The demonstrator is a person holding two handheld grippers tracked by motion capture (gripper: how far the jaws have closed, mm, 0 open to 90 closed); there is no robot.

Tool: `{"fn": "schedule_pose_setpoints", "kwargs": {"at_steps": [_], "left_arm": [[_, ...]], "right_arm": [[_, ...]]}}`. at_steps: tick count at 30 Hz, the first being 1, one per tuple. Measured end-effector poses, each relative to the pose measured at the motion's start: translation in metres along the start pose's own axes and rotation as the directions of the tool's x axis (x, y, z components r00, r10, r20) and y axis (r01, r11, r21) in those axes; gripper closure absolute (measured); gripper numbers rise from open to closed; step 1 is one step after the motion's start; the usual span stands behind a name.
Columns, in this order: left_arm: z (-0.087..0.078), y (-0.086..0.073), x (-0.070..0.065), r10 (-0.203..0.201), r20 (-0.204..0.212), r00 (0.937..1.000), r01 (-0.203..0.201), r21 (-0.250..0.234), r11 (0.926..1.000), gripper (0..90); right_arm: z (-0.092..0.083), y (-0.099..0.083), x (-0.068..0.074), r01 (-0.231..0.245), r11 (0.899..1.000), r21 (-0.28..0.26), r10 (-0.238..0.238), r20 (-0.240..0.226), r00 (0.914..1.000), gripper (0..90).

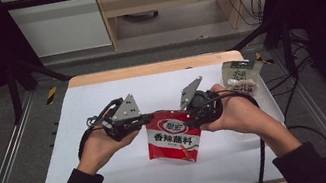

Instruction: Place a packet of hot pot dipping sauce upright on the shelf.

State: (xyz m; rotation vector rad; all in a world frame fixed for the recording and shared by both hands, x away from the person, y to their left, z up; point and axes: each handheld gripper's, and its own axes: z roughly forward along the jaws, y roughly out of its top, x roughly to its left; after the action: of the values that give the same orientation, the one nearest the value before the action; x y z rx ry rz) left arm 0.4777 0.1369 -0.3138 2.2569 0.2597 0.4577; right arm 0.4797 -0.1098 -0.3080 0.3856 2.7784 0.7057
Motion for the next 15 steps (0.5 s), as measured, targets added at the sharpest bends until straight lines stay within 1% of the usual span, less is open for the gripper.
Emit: {"fn": "schedule_pose_setpoints", "kwargs": {"at_steps": [2, 5, 6, 8, 10, 11, 12, 13, 15], "left_arm": [[-0.0006, -0.0003, 0.0002, -0.005, -0.002, 1.0000, 0.005, -0.001, 1.0000, 90.0], [-0.0020, -0.0007, 0.0007, -0.007, 0.000, 1.0000, 0.007, -0.007, 1.0000, 90.0], [-0.0023, -0.0006, 0.0007, -0.009, 0.002, 1.0000, 0.009, -0.009, 0.9999, 90.0], [-0.0026, -0.0008, 0.0009, -0.014, 0.002, 0.9999, 0.014, -0.011, 0.9998, 90.0], [-0.0033, -0.0013, 0.0015, -0.017, 0.008, 0.9998, 0.017, -0.017, 0.9997, 90.0], [-0.0040, -0.0017, 0.0018, -0.021, 0.007, 0.9998, 0.021, -0.024, 0.9995, 90.0], [-0.0052, -0.0023, 0.0024, -0.029, 0.009, 0.9995, 0.029, -0.038, 0.9989, 88.9], [-0.0066, -0.0028, 0.0032, -0.038, 0.010, 0.9992, 0.038, -0.048, 0.9981, 85.7], [-0.0085, -0.0045, 0.0032, -0.049, 0.002, 0.9988, 0.049, -0.058, 0.9971, 76.4]], "right_arm": [[0.0021, 0.0014, -0.0001, 0.002, 1.000, 0.010, -0.002, -0.009, 1.0000, 80.0], [0.0015, 0.0028, -0.0020, -0.019, 1.000, 0.020, 0.020, -0.017, 0.9997, 88.4], [0.0011, 0.0031, -0.0022, -0.034, 0.999, 0.017, 0.035, -0.021, 0.9992, 89.3], [0.0002, 0.0034, -0.0035, -0.024, 1.000, 0.017, 0.024, -0.023, 0.9994, 89.7], [-0.0007, 0.0047, -0.0029, -0.032, 0.999, 0.019, 0.032, -0.021, 0.9993, 89.9], [-0.0015, 0.0055, -0.0032, -0.026, 0.999, 0.021, 0.026, -0.014, 0.9996, 90.0], [-0.0027, 0.0063, -0.0038, -0.022, 0.999, 0.023, 0.022, -0.008, 0.9997, 90.0], [-0.0038, 0.0068, -0.0044, -0.020, 1.000, 0.022, 0.020, -0.004, 0.9998, 90.0], [-0.0067, 0.0085, -0.0062, -0.019, 1.000, 0.021, 0.019, -0.004, 0.9998, 90.0]]}}
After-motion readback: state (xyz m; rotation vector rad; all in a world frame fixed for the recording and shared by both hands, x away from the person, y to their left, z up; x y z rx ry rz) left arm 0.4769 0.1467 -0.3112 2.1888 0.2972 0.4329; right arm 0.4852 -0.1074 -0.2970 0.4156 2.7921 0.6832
